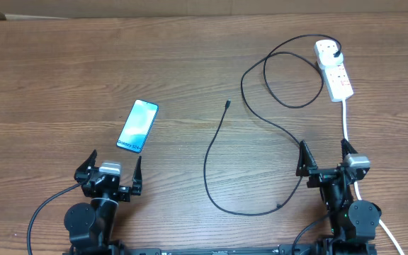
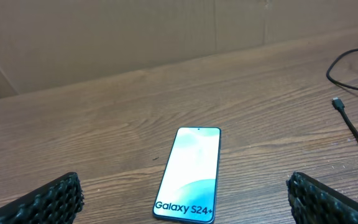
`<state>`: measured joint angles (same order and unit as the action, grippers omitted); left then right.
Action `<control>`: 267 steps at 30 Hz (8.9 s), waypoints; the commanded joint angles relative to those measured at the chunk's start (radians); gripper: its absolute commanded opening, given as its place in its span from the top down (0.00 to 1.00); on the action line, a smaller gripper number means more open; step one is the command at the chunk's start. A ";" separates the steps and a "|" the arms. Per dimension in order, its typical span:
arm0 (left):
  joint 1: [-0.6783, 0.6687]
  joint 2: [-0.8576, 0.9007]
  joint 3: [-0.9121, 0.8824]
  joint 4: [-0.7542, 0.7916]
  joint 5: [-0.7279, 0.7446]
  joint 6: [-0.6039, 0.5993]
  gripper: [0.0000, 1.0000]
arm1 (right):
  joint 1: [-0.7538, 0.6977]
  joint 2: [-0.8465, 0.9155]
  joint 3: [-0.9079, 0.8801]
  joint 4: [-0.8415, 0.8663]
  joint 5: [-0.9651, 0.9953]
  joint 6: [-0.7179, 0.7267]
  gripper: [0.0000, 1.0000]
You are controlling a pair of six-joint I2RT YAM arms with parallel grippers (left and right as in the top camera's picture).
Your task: Plug charger to phone and switch on socket
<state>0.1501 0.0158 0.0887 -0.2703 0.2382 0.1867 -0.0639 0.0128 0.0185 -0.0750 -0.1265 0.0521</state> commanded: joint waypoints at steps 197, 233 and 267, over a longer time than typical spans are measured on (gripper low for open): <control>-0.211 2.107 1.292 -0.640 -0.290 -0.052 0.00 | 0.005 -0.008 -0.010 0.004 -0.002 0.003 0.00; -0.212 2.107 1.292 -0.541 -0.152 -0.282 0.13 | 0.005 -0.008 -0.010 0.004 -0.002 0.003 0.00; -0.212 2.107 1.284 -0.589 -0.204 -0.247 0.28 | 0.005 -0.008 -0.010 0.004 -0.002 0.003 0.00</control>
<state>-0.0643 2.0674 1.4158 -0.8478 0.0093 -0.0708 -0.0639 0.0120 0.0185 -0.0753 -0.1265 0.0525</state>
